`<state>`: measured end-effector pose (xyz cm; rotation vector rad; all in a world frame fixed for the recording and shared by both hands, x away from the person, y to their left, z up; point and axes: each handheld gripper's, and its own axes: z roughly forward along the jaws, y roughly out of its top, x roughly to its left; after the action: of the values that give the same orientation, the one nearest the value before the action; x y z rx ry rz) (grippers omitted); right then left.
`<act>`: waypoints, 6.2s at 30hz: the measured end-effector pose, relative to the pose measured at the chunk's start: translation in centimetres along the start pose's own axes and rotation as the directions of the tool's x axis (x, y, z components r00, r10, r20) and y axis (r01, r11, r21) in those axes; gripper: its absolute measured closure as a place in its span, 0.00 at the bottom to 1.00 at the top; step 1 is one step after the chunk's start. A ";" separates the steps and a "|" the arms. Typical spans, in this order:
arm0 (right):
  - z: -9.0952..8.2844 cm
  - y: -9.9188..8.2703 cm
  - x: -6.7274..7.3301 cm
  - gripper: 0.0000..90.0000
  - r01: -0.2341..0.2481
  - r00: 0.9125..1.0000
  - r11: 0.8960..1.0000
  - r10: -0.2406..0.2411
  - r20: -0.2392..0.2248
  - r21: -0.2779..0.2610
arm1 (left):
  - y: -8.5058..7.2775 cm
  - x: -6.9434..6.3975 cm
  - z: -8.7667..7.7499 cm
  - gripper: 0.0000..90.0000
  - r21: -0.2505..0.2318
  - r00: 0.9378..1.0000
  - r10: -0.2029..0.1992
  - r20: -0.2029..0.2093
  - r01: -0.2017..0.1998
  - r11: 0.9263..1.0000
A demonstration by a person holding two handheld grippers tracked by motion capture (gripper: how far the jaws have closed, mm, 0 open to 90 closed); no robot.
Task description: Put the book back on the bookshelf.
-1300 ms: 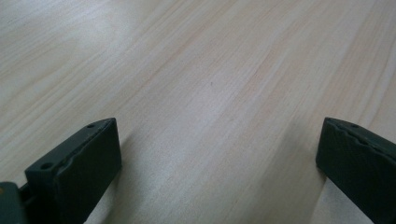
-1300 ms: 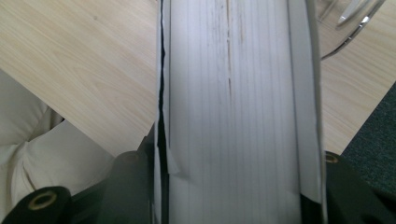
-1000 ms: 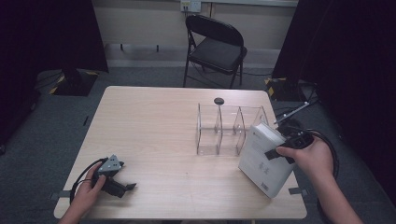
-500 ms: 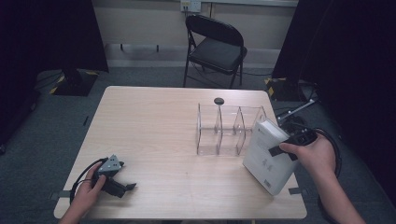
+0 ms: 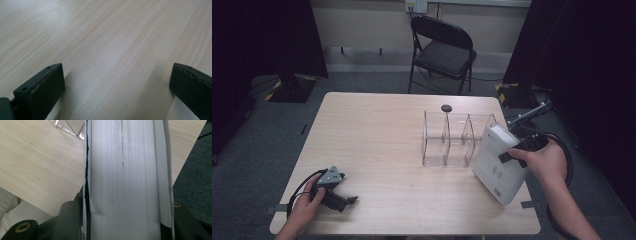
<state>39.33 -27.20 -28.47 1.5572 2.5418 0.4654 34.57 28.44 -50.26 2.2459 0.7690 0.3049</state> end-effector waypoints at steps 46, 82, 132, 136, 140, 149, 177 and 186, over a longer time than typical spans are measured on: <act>-0.4 3.6 -0.5 0.58 -0.101 0.993 0.995 0.101 0.056 -0.012 | 0.0 0.0 0.0 0.00 0.001 1.000 0.000 0.000 0.000 1.000; 0.9 5.6 -1.2 0.58 -0.159 0.985 0.987 0.161 0.062 -0.032 | 0.0 0.0 0.0 0.00 0.001 1.000 0.002 -0.002 -0.002 1.000; 2.9 8.5 -1.6 0.58 -0.205 0.974 0.977 0.209 0.087 -0.048 | 0.0 0.0 0.0 0.00 0.002 1.000 0.003 -0.003 -0.003 1.000; 3.1 8.6 -1.6 0.58 -0.206 0.973 0.977 0.210 0.091 -0.051 | 0.0 0.0 0.0 0.00 0.001 1.000 0.004 -0.004 -0.004 1.000; 3.2 8.8 -1.7 0.58 -0.218 0.970 0.974 0.223 0.094 -0.057 | 0.0 0.0 0.0 0.00 0.002 1.000 0.003 -0.003 -0.003 1.000; 3.4 9.4 -1.7 0.58 -0.230 0.966 0.971 0.235 0.105 -0.057 | 0.0 0.0 0.0 0.00 0.002 1.000 0.003 -0.003 -0.003 1.000; 5.3 10.2 -0.9 0.58 -0.239 0.955 0.963 0.256 0.152 -0.123 | 0.0 0.0 0.0 0.00 0.002 1.000 0.003 -0.003 -0.003 1.000; 6.0 10.0 -0.7 0.57 -0.233 0.954 0.962 0.254 0.159 -0.140 | 0.0 0.0 0.0 0.00 0.002 1.000 0.002 -0.002 -0.002 1.000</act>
<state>49.66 -22.41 -30.93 1.7898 2.1616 0.4734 34.59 28.44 -50.24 2.2486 0.7680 0.3082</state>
